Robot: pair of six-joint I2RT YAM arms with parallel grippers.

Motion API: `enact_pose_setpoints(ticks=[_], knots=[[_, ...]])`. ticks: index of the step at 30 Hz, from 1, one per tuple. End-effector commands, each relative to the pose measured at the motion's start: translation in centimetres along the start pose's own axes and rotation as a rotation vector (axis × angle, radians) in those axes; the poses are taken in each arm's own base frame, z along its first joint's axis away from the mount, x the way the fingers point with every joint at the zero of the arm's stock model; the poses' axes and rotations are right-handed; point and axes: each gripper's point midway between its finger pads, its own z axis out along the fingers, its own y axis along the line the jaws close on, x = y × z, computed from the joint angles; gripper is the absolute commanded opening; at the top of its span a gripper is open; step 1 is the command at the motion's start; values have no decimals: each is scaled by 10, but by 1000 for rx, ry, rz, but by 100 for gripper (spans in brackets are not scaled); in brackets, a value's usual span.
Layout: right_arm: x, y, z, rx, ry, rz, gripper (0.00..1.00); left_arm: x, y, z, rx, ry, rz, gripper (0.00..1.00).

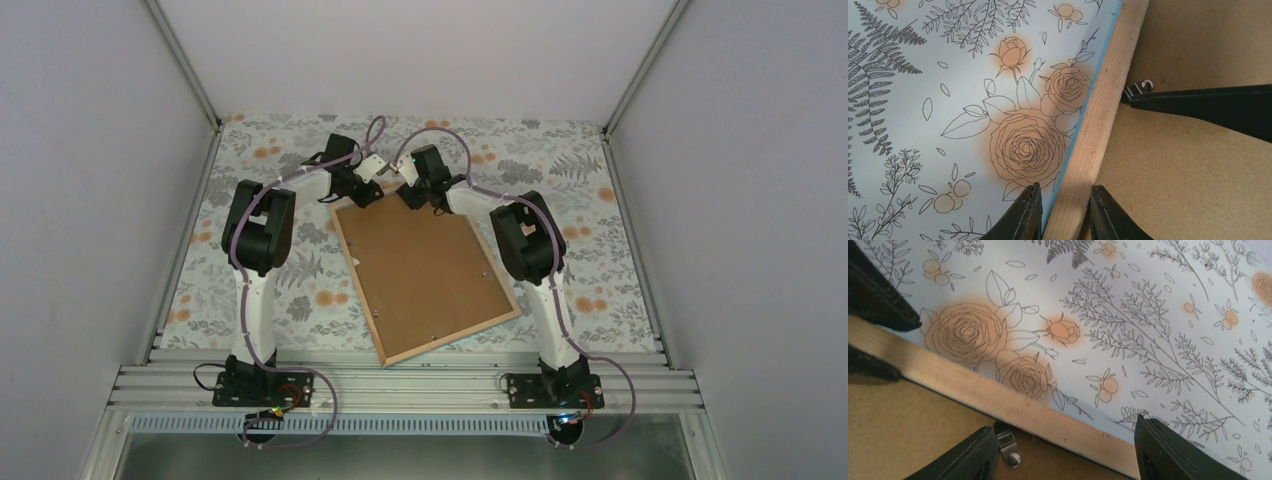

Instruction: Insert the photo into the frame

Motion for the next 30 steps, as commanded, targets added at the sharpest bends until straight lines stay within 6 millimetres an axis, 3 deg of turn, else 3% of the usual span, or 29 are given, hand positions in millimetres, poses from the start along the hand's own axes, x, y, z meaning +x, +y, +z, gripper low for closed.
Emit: enact_pose_setpoints(ticks=[1,6,11,14,17,20,24,30], knots=[[12,-3,20,59,40,-18,65,66,-51,12,172,220,-141,23],[27,-11,25,113,84,-14,56,68,-50,11,167,223,-137,23],[20,-8,19,85,71,-14,57,67,-49,11,164,223,-139,23],[-3,-6,1,35,36,-6,60,65,-46,10,155,217,-155,23],[-32,-9,-30,-10,-15,1,63,63,-40,7,144,207,-176,24],[-44,-15,-62,-41,-34,19,66,59,-36,1,132,188,-180,25],[-24,-31,-91,-67,-1,68,70,53,-36,-4,126,167,-178,27],[34,-55,-118,-101,101,165,71,50,-35,-8,108,152,-170,29]])
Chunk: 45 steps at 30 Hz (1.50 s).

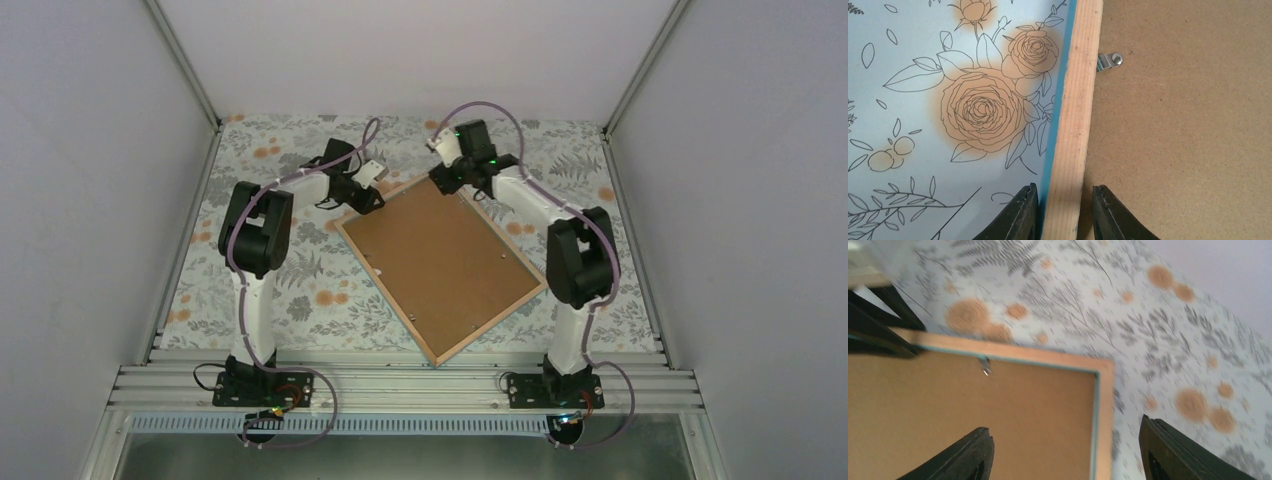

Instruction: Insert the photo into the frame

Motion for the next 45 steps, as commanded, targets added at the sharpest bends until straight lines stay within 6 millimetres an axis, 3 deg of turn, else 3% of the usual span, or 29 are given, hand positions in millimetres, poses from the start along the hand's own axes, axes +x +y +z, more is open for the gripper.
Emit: enact_pose_setpoints(ticks=[1,8,13,17,23,32,35,38,41,45], knots=[[63,-12,-13,-73,143,104,71,35,-13,-2,25,113,-55,29],[136,-15,-54,-105,282,139,68,25,-12,-13,-3,80,-31,39],[173,-22,-74,-63,336,162,67,19,-14,-17,-1,59,-21,44],[194,-28,-77,-57,369,207,66,12,-16,-25,-7,33,4,48],[211,-23,-65,-84,407,234,61,5,-21,-42,-31,-16,52,52],[213,-18,-43,-126,405,309,53,7,-30,-59,-40,-42,113,53],[212,-16,-34,-137,402,284,44,10,-32,-59,-36,-39,119,53],[203,-18,-22,-153,390,247,29,12,-32,-59,-37,-35,117,53],[191,-21,-9,-170,378,216,20,13,-30,-59,-49,-32,110,53],[157,-9,2,-231,314,129,14,21,-23,-55,-75,-10,89,53]])
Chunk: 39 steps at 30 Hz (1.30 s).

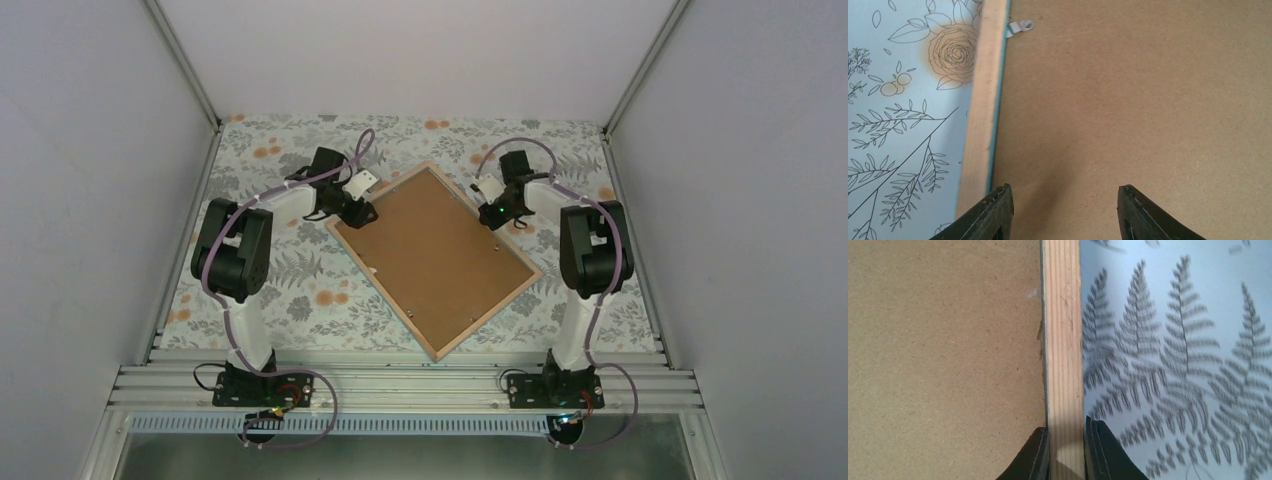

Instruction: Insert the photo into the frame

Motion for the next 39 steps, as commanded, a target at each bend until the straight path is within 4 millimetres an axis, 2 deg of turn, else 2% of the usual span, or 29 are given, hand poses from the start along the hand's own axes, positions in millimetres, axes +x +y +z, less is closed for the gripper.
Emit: enact_pose_setpoints(ticks=[1,5,7,9,10,12,16,22,28,34,39], knots=[[-38,30,6,-69,-65,-148,13,0,4,-3,-28,-8,5,53],[-64,49,5,-60,-88,-253,17,4,1,-2,-19,-4,11,53],[-74,51,-1,-68,-101,-247,29,4,1,-3,-20,-8,19,53],[-78,50,-10,-69,-110,-230,46,7,0,-2,-18,-2,20,53],[-78,49,-15,-70,-116,-218,50,8,-1,-2,-16,-3,21,53],[-67,48,-22,-64,-112,-190,58,14,-5,0,-9,6,25,53],[-39,50,-33,-32,-81,-153,67,25,-13,7,-3,28,40,53],[1,40,-34,74,-23,-106,82,30,-18,14,-1,41,42,53],[7,44,-24,76,-7,-49,85,33,-18,20,0,52,38,53],[16,46,-10,84,29,-55,77,34,-17,21,-9,56,39,53],[24,47,-7,80,57,-65,72,35,-16,23,-14,59,38,53]])
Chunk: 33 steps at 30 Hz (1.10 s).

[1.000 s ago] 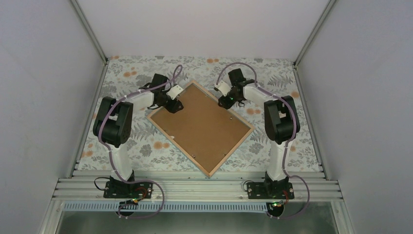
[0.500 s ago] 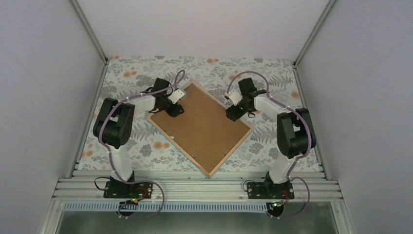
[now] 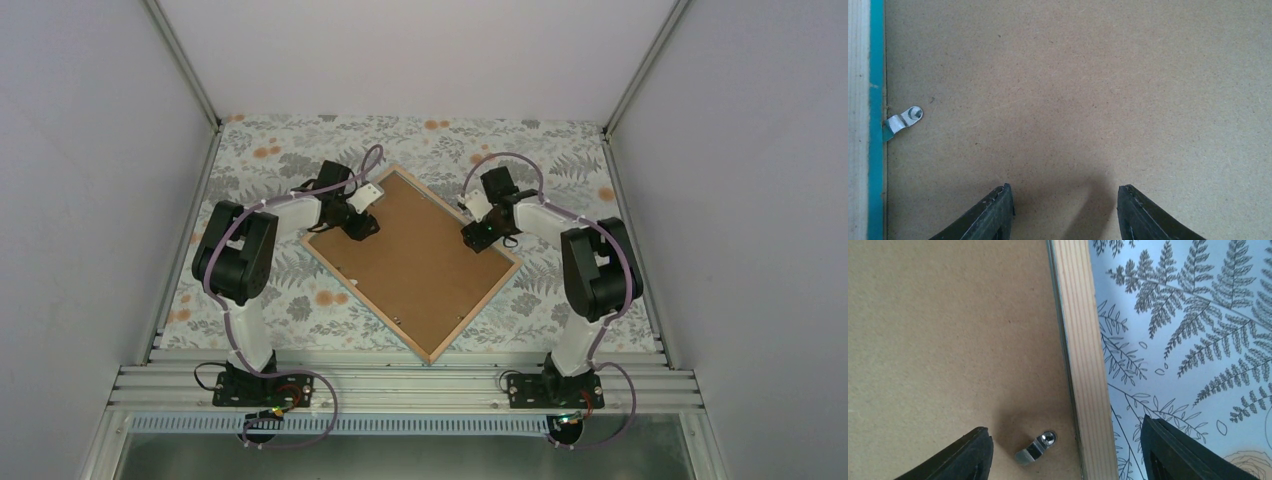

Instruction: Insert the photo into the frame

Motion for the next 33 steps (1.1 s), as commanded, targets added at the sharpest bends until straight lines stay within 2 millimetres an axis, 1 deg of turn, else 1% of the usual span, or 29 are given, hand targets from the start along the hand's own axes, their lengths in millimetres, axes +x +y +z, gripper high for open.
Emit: enact_pose_setpoints(ticks=[1,5,9,13,16,22,31,33], knots=[[12,-1,7,15,39,2,71,8,-1,8,7,20,0,53],[23,-5,8,43,72,-20,65,12,2,10,-5,33,-5,53],[29,-10,6,52,94,-36,58,16,6,12,-18,46,-7,52],[27,-20,2,80,85,-38,48,16,8,13,-20,49,-10,52],[24,-22,4,77,80,-27,41,13,8,13,-18,45,-9,52],[23,-18,13,51,71,-9,34,11,9,14,-16,44,-9,51],[22,-24,21,73,61,1,22,12,10,15,-14,48,-9,51],[22,-25,23,78,60,4,20,12,9,15,-15,49,-6,50]])
